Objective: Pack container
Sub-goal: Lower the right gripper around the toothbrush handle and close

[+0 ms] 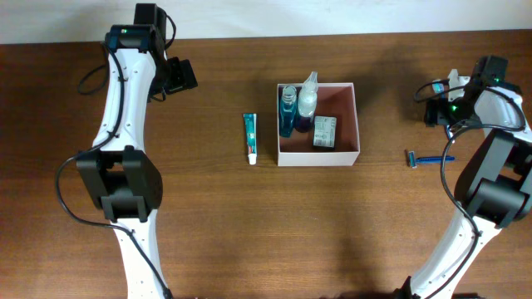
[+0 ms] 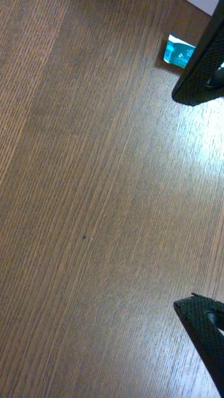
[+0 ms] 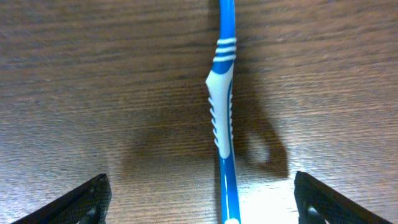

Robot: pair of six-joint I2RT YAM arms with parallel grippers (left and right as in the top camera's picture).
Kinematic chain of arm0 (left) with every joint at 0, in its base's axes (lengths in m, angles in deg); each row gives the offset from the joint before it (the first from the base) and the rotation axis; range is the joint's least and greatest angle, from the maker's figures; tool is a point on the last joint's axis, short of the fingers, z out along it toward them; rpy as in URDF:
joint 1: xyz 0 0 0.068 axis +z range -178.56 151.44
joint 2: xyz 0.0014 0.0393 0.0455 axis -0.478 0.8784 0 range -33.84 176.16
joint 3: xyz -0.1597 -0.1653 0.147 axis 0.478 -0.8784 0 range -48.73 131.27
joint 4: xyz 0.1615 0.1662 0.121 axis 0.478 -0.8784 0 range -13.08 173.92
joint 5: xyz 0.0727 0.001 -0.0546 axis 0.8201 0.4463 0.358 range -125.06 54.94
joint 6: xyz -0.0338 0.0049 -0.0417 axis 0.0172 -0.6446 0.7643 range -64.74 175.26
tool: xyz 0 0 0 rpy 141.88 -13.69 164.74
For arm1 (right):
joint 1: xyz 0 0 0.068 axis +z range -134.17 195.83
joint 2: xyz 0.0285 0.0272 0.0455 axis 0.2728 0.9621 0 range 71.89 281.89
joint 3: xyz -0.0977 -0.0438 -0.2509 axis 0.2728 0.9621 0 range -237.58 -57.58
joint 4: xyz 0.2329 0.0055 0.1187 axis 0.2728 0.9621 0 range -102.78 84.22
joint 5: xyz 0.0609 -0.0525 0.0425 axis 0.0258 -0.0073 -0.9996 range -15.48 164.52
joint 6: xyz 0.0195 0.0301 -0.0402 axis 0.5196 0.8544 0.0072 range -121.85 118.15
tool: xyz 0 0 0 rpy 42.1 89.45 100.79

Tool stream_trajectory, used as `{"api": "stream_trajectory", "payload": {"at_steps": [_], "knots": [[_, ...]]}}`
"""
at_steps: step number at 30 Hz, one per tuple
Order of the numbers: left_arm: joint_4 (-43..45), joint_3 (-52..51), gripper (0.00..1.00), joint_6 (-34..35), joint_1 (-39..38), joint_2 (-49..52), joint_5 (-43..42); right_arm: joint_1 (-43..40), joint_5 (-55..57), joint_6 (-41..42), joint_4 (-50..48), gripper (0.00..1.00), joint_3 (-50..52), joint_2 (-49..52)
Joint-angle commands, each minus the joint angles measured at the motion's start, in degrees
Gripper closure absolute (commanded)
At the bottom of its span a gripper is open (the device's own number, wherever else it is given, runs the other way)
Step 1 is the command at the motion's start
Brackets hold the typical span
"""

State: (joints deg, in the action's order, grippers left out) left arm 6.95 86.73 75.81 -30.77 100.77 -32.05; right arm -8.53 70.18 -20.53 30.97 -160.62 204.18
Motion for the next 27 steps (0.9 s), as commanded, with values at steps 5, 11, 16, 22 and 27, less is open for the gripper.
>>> {"api": "stream_trajectory", "payload": {"at_steps": [5,11,16,22,27], "knots": [[0.0,0.6,0.01,-0.9,0.1,0.3,0.2,-0.8,0.4,-0.6,0.4,0.14,0.0,2.2],[0.0,0.6,0.01,-0.9,0.1,0.3,0.2,-1.3,-0.1,-0.6,0.9,0.24,0.0,2.8],[0.0,0.6,0.01,-0.9,0.2,0.3,0.2,-1.7,0.0,-0.6,0.8,0.52,0.0,2.8],[0.0,0.6,0.01,-0.9,0.1,0.3,0.2,-2.4,0.3,-0.4,0.8,0.64,0.0,2.8],[0.0,0.6,0.01,-0.9,0.1,0.3,0.2,-2.4,0.3,-0.4,0.8,0.88,-0.1,2.8]]}}
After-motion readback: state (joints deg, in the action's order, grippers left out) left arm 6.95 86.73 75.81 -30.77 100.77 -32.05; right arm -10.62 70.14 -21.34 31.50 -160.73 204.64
